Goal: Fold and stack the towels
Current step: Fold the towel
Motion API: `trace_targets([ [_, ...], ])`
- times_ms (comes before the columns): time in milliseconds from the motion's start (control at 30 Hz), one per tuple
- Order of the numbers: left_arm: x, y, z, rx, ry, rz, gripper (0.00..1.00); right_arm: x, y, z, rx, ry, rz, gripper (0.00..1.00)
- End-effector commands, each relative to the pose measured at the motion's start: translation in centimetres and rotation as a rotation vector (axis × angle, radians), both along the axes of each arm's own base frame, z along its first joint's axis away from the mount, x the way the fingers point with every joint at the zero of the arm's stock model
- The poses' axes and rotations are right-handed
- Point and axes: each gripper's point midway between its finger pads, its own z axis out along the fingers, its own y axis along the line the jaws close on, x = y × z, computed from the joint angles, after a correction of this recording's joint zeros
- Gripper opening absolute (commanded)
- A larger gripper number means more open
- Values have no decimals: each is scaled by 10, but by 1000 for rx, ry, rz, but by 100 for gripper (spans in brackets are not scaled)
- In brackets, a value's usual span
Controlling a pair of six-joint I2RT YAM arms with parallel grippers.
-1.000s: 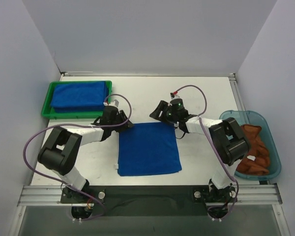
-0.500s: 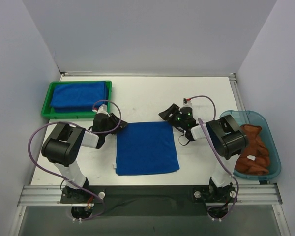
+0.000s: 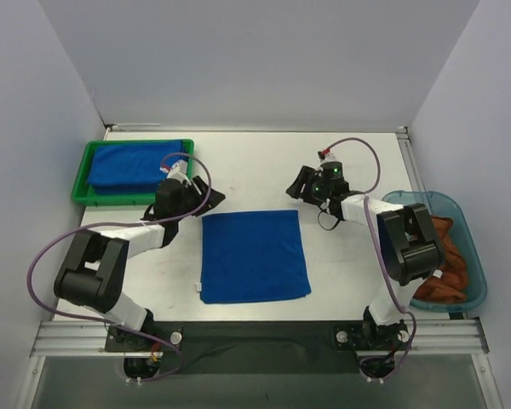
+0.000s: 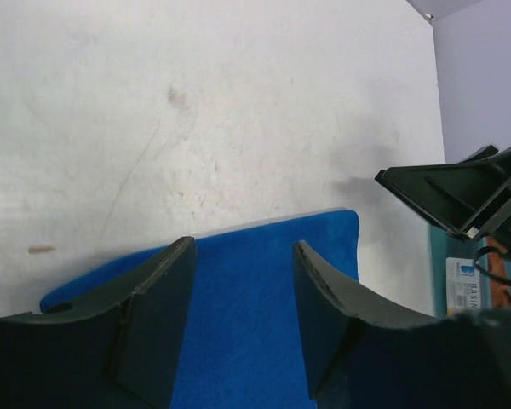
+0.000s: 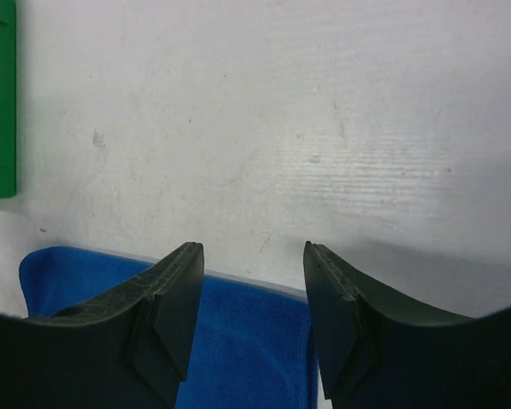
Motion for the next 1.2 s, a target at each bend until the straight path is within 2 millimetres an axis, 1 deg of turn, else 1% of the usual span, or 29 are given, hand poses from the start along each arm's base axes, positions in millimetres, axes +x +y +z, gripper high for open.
trace_targets([
  [0, 8, 9, 32, 179, -81, -73, 61, -19, -13, 6, -163, 92, 139, 50],
  [33, 2, 14, 22, 233, -24, -83, 65, -13, -13, 10, -188, 90, 161, 49],
  [67, 3, 19, 21, 276, -16, -86, 66, -21, -17, 2, -214, 146, 178, 47],
  [100, 7, 22, 28, 336, -39, -104, 66, -22, -15, 2, -222, 159, 204, 46],
  [133, 1, 29, 18, 383, 7, -114, 66, -20, -15, 1, -234, 182, 220, 45],
  [167, -1, 35, 13, 427, 33, -111, 66, -26, -17, -3, -255, 218, 244, 44],
  [267, -4, 49, 5, 531, 72, -122, 67, -28, -15, -7, -259, 245, 271, 42],
  [333, -5, 53, 0, 559, 90, -131, 67, -29, -14, -9, -255, 256, 283, 40],
  [433, -6, 53, -17, 568, 142, -155, 66, -31, -11, -13, -258, 273, 305, 40],
  [533, -8, 52, -28, 571, 173, -177, 66, -35, -10, -18, -266, 302, 317, 39],
  [633, -11, 56, -46, 595, 220, -185, 66, -37, -10, -24, -277, 328, 333, 39],
  [700, -10, 57, -50, 610, 231, -191, 66, -38, -11, -27, -281, 345, 335, 39],
  [733, -11, 59, -55, 621, 251, -192, 65, -38, -11, -30, -285, 351, 341, 39],
  [833, -9, 62, -61, 645, 270, -189, 65, -37, -10, -37, -306, 361, 354, 39],
  [933, -9, 65, -68, 661, 295, -194, 61, -39, -8, -43, -332, 377, 378, 39],
  [1100, -8, 68, -74, 689, 319, -225, 57, -44, 0, -54, -379, 402, 429, 39],
  [1167, -8, 68, -75, 695, 325, -239, 56, -45, -1, -57, -390, 413, 433, 39],
])
